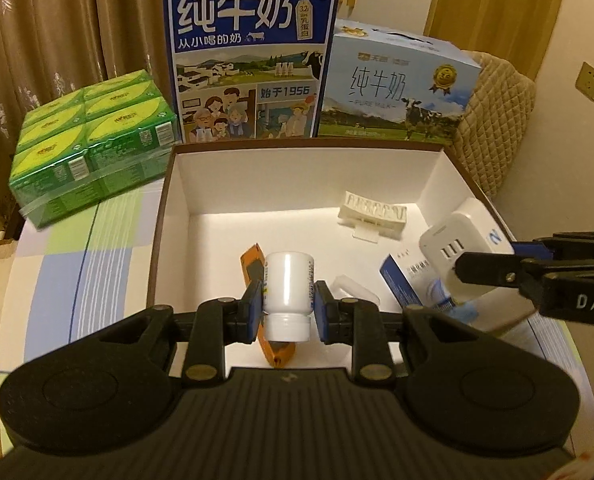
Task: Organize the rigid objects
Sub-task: 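Open the left gripper dropping the bottle while the right lowers and releases the adapter, then withdraw both grippers from the box back toward the table items, then lower the right gripper onto the green medicine box and grasp it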
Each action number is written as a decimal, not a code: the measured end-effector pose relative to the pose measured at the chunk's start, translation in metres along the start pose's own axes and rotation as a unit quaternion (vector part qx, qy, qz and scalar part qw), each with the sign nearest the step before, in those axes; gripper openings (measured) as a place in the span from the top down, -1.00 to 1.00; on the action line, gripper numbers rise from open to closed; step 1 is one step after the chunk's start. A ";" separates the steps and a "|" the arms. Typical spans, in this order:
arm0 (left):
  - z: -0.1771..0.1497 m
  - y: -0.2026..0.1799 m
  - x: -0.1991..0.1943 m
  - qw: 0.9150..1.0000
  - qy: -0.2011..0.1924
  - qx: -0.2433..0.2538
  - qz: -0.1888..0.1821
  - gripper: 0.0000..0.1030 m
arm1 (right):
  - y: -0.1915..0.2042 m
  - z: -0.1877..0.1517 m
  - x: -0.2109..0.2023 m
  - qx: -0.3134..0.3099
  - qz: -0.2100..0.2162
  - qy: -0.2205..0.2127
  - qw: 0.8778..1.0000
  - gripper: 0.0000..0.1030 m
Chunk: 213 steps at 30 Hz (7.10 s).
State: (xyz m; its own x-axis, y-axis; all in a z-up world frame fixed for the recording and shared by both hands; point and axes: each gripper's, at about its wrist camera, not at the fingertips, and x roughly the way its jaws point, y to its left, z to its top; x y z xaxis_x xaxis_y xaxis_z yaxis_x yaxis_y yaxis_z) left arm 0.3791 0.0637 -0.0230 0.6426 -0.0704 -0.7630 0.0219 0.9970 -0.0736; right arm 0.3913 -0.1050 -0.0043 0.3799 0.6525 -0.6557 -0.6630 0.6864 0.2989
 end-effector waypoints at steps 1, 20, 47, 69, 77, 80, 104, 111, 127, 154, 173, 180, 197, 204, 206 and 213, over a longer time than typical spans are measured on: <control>0.003 0.000 0.005 1.000 0.002 -0.001 -0.001 0.56 | -0.001 0.004 0.006 -0.002 -0.001 0.002 1.000 0.46; 0.052 0.017 0.118 0.997 0.064 0.013 0.028 0.56 | -0.041 0.042 0.122 -0.001 -0.030 0.058 0.998 0.46; 0.067 0.038 0.170 0.994 0.090 0.007 0.060 0.34 | -0.050 0.052 0.175 0.032 -0.032 0.072 0.996 0.45; 0.034 0.029 0.076 0.998 0.051 -0.037 0.020 0.16 | -0.054 0.039 0.086 0.068 -0.020 0.011 0.997 -0.19; 0.016 0.026 0.028 0.998 0.026 -0.060 0.009 0.14 | -0.048 0.021 0.035 0.073 -0.014 -0.015 0.997 -0.20; 0.010 0.024 0.012 0.998 0.018 -0.064 0.009 0.12 | -0.043 0.013 0.019 0.074 -0.011 -0.020 0.997 -0.21; -0.087 0.012 -0.062 0.996 0.040 -0.079 0.026 -0.12 | -0.012 -0.076 -0.053 0.043 -0.029 0.006 0.999 -0.21; -0.120 0.010 -0.064 0.994 0.069 -0.079 0.033 -0.12 | -0.016 -0.104 -0.061 0.045 -0.044 0.031 0.998 -0.21; -0.160 0.006 -0.064 0.989 0.110 -0.094 0.037 -0.12 | -0.011 -0.141 -0.056 0.022 -0.050 0.068 0.996 -0.21; -0.166 0.043 -0.052 0.980 0.121 -0.134 0.078 -0.12 | 0.022 -0.113 0.009 -0.090 -0.094 0.054 0.990 -0.20; -0.164 0.058 -0.036 0.978 0.136 -0.137 0.073 -0.12 | 0.025 -0.115 0.057 -0.061 -0.224 0.072 0.970 -0.20; -0.160 0.052 -0.031 0.980 0.137 -0.128 0.063 -0.12 | -0.013 -0.119 0.021 -0.005 -0.250 0.075 0.965 -0.20; -0.156 0.034 -0.031 0.981 0.137 -0.121 0.067 -0.12 | -0.060 -0.118 -0.055 0.113 -0.211 0.062 0.969 -0.21; -0.164 0.035 -0.038 0.979 0.135 -0.134 0.073 -0.12 | -0.066 -0.114 -0.022 0.115 -0.228 0.077 0.964 -0.20; -0.168 0.037 -0.039 0.978 0.138 -0.138 0.076 -0.12 | -0.071 -0.117 -0.020 0.109 -0.231 0.080 0.963 -0.19; -0.179 0.032 -0.036 0.976 0.151 -0.138 0.074 -0.12 | -0.079 -0.127 -0.031 0.082 -0.199 0.088 0.973 0.29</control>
State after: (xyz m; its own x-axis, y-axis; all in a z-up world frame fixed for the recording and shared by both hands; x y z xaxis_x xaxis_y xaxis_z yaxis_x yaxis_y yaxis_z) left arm 0.2200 0.0927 -0.1126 0.3670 0.0273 -0.9298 -0.2881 0.9537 -0.0857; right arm 0.3501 -0.2203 -0.0950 0.4601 0.2696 -0.8459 -0.3688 0.9247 0.0941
